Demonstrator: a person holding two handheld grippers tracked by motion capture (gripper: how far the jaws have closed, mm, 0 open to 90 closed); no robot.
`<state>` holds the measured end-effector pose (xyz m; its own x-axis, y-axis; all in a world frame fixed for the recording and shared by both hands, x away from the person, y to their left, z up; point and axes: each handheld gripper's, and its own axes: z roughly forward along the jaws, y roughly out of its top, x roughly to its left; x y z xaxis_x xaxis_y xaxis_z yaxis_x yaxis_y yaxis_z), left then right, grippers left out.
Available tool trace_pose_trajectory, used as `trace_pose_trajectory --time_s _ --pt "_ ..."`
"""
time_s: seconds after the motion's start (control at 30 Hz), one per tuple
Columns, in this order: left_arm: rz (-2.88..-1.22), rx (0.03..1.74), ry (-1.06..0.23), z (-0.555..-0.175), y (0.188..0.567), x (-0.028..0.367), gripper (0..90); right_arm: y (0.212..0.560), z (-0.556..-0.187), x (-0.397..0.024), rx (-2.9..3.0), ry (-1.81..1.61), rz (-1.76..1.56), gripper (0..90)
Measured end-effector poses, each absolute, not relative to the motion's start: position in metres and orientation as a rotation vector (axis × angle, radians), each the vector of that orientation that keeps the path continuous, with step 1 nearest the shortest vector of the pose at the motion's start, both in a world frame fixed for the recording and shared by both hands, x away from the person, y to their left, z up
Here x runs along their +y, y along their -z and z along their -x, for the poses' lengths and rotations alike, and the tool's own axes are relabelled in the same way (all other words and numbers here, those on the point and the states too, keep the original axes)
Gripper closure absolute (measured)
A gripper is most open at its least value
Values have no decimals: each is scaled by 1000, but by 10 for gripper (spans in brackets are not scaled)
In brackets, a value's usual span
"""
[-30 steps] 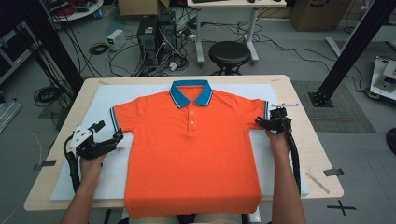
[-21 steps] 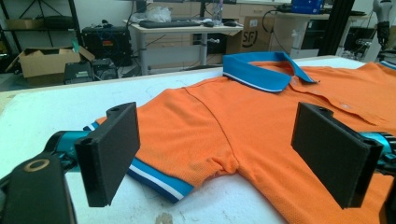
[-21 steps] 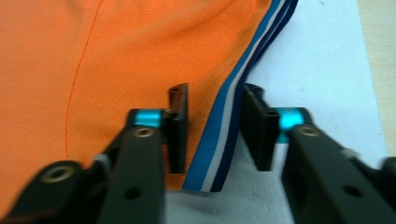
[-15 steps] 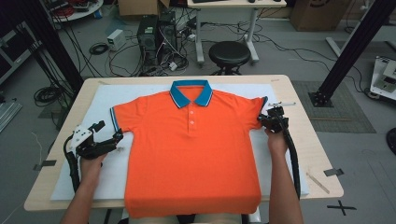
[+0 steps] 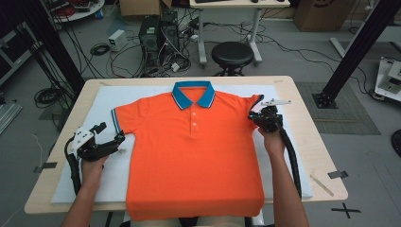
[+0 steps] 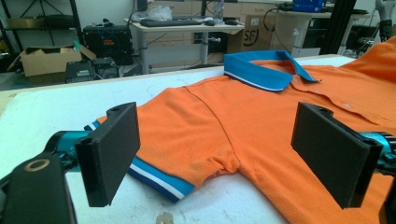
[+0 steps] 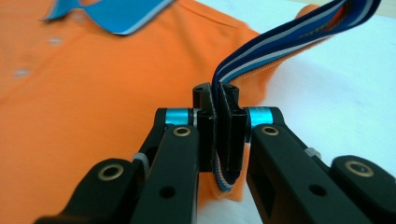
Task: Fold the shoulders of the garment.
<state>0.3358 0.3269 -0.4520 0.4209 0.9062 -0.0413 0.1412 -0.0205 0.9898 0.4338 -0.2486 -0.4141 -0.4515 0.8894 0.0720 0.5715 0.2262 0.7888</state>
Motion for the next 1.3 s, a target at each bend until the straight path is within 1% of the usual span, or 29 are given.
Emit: trace_pose_trajectory --time_s 0.23,0.27,0.33,0.37,0.47,0.53,0.57,0.63,0.7,0.73,0.77,0.8,0.83,0.87,0.9,1.1,1.13,1.17,1.23,1.27,1.3 --pt "-1476 983 -797 -335 452 327 155 418 -437 -218 2223 -1108 -1274 866" --pt "-1475 984 -797 -335 452 327 156 420 -438 -215 2238 -1107 -1267 843" --pt "-1476 982 -797 -335 452 327 156 422 -439 -212 2229 -1130 -1286 678" --pt "-1477 982 -798 -335 452 327 156 422 -440 -212 2204 -1146 -1315 621" --pt "-1477 982 -799 -336 452 327 155 422 -443 -211 2155 -1165 -1364 551" --pt "-1480 982 -799 -336 452 327 156 423 -446 -205 2174 -1107 -1358 540" --pt "-1481 981 -800 -336 452 327 155 424 -447 -200 2182 -1086 -1360 521" --pt "-1480 981 -801 -336 452 327 155 429 -451 -192 2204 -1062 -1364 516" --pt "-1482 981 -798 -336 452 327 156 438 -455 -177 2257 -992 -1341 567" --pt "-1478 982 -796 -336 452 327 156 438 -455 -177 2257 -992 -1341 567" --pt "-1475 984 -795 -336 452 327 155 439 -455 -173 2262 -953 -1327 647" --pt "-1473 982 -794 -336 452 327 155 441 -455 -169 2253 -921 -1318 760" --pt "-1475 981 -794 -336 452 327 155 441 -455 -169 2253 -921 -1318 760" --pt "-1477 980 -796 -336 452 327 155 440 -456 -168 2253 -935 -1318 873" --pt "-1475 980 -794 -336 452 327 156 438 -456 -167 2250 -935 -1310 900" --pt "-1472 981 -793 -336 452 327 156 431 -456 -162 2272 -1066 -1263 900" --pt "-1474 981 -793 -336 452 327 156 431 -455 -160 2272 -1027 -1252 796" --pt "-1472 982 -793 -336 452 327 156 433 -456 -158 2274 -972 -1243 601" --pt "-1474 981 -792 -336 452 327 155 439 -457 -152 2299 -865 -1222 597" --pt "-1473 981 -792 -336 452 327 155 441 -457 -150 2288 -812 -1202 628" --pt "-1472 982 -793 -336 452 327 155 441 -457 -150 2288 -812 -1202 628"
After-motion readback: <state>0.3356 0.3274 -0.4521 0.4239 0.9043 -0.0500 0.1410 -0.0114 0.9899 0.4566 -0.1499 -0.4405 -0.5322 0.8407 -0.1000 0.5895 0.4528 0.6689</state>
